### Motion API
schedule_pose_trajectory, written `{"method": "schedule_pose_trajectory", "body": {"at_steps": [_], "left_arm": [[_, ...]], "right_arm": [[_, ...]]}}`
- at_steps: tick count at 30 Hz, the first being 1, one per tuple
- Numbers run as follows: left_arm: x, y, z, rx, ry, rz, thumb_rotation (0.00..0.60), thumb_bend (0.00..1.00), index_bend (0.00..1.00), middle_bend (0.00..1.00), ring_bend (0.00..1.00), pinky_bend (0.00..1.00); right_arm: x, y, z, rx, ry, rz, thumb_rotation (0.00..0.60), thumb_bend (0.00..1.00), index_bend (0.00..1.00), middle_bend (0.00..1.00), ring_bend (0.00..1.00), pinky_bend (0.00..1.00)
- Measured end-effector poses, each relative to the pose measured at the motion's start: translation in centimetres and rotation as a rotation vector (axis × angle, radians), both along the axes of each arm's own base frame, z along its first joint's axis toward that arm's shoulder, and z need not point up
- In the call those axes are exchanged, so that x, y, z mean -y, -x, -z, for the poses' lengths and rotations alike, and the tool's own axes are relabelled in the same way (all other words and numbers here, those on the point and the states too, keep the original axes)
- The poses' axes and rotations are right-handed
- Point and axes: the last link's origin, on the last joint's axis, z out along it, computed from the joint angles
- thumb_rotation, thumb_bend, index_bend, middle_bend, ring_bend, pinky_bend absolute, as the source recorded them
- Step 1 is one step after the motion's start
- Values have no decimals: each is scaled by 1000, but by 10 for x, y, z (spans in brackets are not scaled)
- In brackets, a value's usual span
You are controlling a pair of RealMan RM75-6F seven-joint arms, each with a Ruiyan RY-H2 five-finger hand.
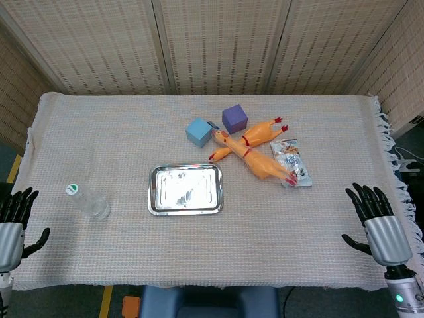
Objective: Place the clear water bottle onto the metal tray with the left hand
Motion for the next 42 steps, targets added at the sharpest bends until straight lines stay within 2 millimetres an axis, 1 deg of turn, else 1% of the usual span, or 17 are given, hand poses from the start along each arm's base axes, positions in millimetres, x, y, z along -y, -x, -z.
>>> {"method": "schedule_pose_trajectory", "body": {"at_steps": [5,9,12,14,17,20,24,28,33,37,42], "left_arm": [[-4,3,4,83,-2,-1,600,336,0,0,0,93],[-7,6,10,221,5,-1,600,334,0,0,0,94],[-10,15,15,343,7,-54,600,327,0,0,0,85],[-12,21,18,389,2,-96,600,326,0,0,0,70],[-16,24,21,432,16,-127,600,325,0,0,0,57],[-23,25,27,531,64,-156,600,325,0,0,0,55],[-31,28,38,724,140,-197,600,324,0,0,0,52],[-40,28,55,876,230,-240,600,325,0,0,0,46],[-50,30,73,897,282,-241,600,326,0,0,0,33],[-59,27,89,895,309,-228,600,326,0,0,0,31],[-63,24,95,879,323,-215,600,324,0,0,0,31]], "right_arm": [[-1,1,2,5,-13,7,600,27,0,0,0,0],[-1,1,2,0,-12,8,600,26,0,0,0,0],[-1,2,3,-9,-11,15,600,26,0,0,0,0],[-1,2,3,-11,-11,17,600,26,0,0,0,0],[-1,1,4,-11,-15,19,600,26,0,0,0,0],[-3,0,6,-13,-17,12,600,26,0,0,0,0],[-5,-1,6,-10,-21,6,600,26,0,0,0,0],[-7,-2,5,-6,-28,1,600,25,0,0,0,0],[-9,-3,6,-1,-51,-3,600,26,0,0,0,0],[-9,-3,7,-2,-58,0,600,26,0,0,0,0],[-8,-2,7,-5,-62,6,600,26,0,0,0,0]]}}
